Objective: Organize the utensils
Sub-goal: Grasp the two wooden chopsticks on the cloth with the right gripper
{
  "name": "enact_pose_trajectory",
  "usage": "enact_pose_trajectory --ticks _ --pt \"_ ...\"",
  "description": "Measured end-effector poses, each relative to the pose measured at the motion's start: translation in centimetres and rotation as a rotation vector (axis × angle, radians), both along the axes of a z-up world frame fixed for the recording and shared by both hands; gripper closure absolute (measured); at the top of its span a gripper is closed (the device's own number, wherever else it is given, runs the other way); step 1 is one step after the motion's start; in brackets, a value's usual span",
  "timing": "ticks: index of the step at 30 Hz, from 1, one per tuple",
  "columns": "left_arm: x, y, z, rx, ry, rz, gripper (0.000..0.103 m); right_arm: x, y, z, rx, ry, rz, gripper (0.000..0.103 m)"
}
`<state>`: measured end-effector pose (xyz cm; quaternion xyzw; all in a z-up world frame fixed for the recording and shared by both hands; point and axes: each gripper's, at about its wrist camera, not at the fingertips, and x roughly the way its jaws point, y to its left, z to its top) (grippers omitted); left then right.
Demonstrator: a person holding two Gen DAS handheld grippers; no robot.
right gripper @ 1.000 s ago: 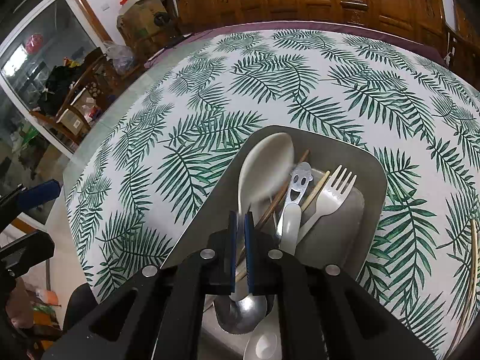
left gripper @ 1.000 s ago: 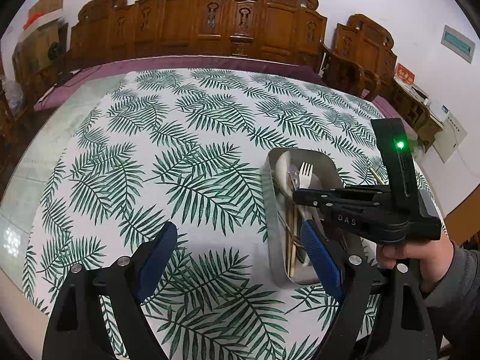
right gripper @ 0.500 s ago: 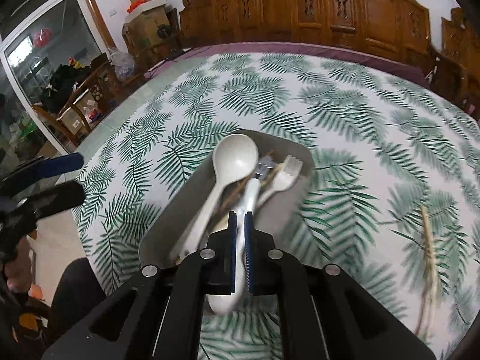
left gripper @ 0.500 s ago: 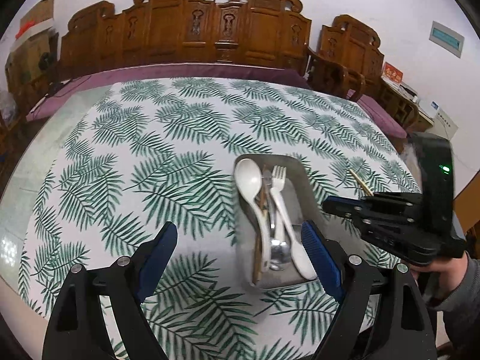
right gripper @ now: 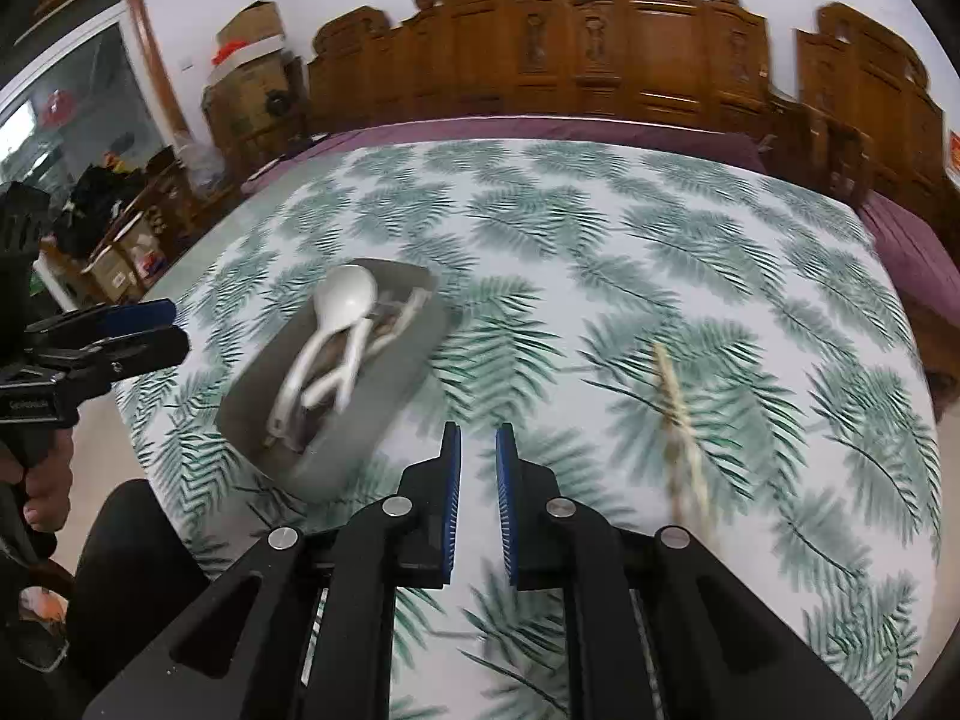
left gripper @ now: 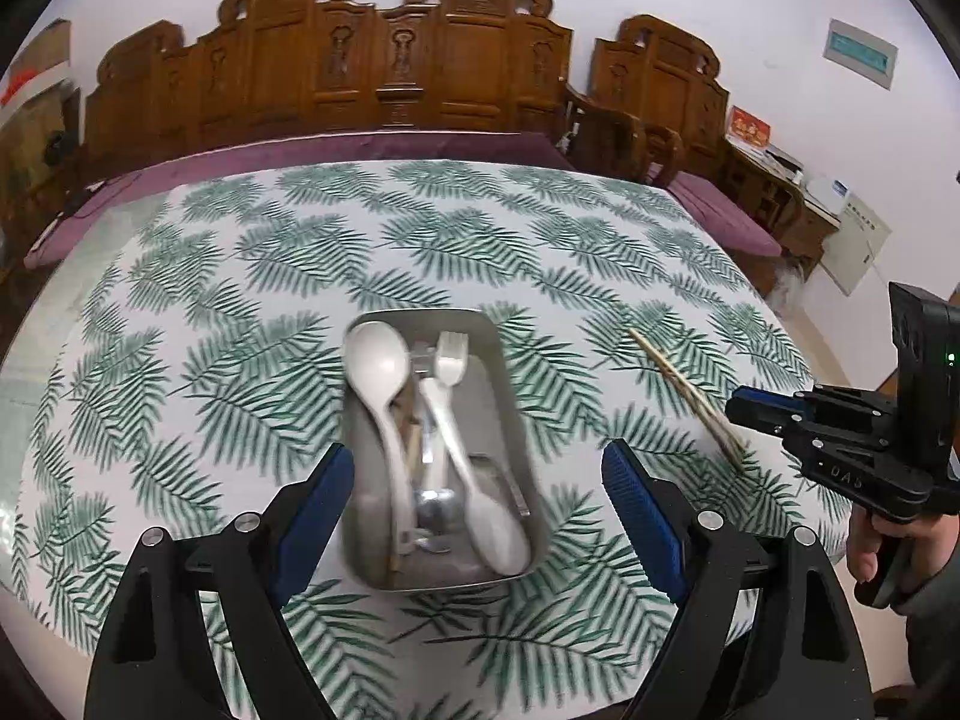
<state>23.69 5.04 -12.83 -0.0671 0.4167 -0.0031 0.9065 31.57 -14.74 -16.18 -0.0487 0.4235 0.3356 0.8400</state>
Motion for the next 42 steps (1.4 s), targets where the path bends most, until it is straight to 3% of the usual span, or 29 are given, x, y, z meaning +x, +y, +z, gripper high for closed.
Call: enact_pose_trajectory --ticks 8,17,28,40,42 --pt "1.6 -4.1 -0.3 0.003 0.0 -0.055 0.022 0.9 -5.8 -0.8 -0.023 -0.007 -0.085 0.083" --pt "3.0 -7.2 -1.4 0.017 0.026 -0.095 0.022 2.8 -8.7 -4.0 -0.064 0.03 -0.121 0.083" --pt "4.4 -9.1 -3.0 0.03 0.064 -0.117 0.022 5.5 -9.2 -8.7 -0.129 0.085 -0.114 0.083" --pt "6.2 -11.0 -4.6 0.023 0.084 -0.157 0.022 6.9 -7.7 -10.5 -0.16 0.106 -0.042 0.083" --pt "6.4 -11.3 -4.6 0.024 0.083 -0.157 0.022 7.0 -7.5 -10.5 -0.171 0.093 -0.031 0.088"
